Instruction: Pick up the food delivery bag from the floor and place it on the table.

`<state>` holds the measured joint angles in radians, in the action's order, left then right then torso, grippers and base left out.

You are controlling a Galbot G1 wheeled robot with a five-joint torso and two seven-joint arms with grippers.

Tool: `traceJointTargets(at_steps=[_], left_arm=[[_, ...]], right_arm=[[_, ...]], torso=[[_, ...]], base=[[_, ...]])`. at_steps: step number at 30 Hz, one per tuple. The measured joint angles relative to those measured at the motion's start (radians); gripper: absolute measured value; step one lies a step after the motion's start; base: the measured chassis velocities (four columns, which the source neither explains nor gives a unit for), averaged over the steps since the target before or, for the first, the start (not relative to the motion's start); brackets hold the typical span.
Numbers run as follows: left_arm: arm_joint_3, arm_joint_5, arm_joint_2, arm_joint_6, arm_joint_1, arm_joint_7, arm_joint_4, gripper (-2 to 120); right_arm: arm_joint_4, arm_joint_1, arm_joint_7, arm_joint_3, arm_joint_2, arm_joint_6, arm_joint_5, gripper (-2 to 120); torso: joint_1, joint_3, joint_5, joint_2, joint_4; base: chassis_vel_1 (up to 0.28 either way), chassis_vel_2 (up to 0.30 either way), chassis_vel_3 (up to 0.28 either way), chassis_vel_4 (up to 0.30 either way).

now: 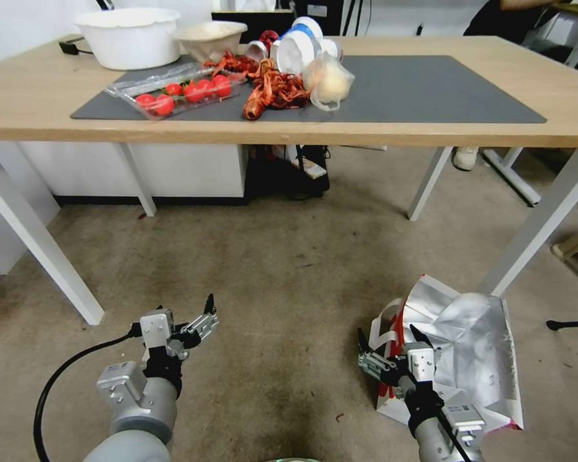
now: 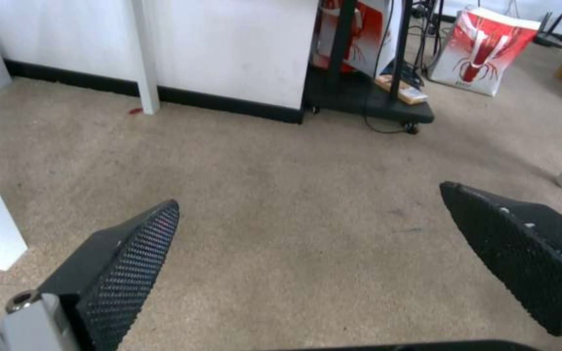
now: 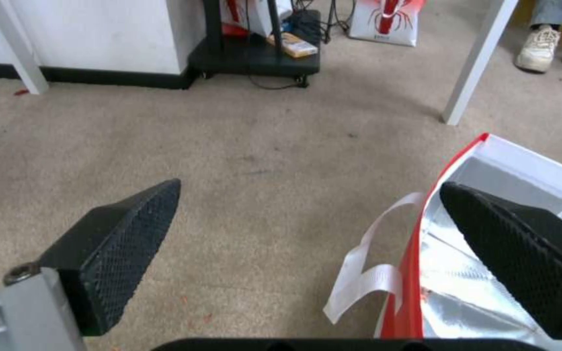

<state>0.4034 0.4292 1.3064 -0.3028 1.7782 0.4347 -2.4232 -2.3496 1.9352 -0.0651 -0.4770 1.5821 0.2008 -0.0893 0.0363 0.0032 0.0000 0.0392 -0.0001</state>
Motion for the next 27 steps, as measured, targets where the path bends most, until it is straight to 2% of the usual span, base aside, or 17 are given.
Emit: traceJointTargets(at_steps=[7, 18, 24, 27], left_arm=[[0.001, -0.001, -0.001, 0.001, 0.003, 0.000, 0.001, 100], [0.004, -0.003, 0.002, 0.006, 0.005, 0.000, -0.001, 100], [0.008, -0.019, 0.004, 0.055, 0.009, -0.012, 0.015, 100], [0.009, -0.024, 0.004, 0.071, 0.012, -0.024, 0.019, 100]], right_arm=[[0.001, -0.002, 0.000, -0.002, -0.005, 0.003, 0.001, 100], [0.001, -0.006, 0.003, -0.004, -0.011, 0.004, 0.007, 100], [-0.018, -0.004, 0.009, -0.012, -0.023, 0.003, 0.022, 100], [-0.039, -0.030, 0.013, -0.073, -0.047, 0.012, 0.085, 100]], torso=[[-0.003, -0.003, 0.0000, -0.016, 0.0000], [-0.003, -0.003, 0.0000, -0.015, 0.0000], [-0.003, -0.003, 0.0000, -0.012, 0.0000], [-0.003, -0.003, 0.0001, -0.011, -0.0001]], base=[[0.000, 0.000, 0.000, 0.000], [0.000, 0.000, 0.000, 0.000], [0.000, 0.000, 0.000, 0.000], [0.000, 0.000, 0.000, 0.000]])
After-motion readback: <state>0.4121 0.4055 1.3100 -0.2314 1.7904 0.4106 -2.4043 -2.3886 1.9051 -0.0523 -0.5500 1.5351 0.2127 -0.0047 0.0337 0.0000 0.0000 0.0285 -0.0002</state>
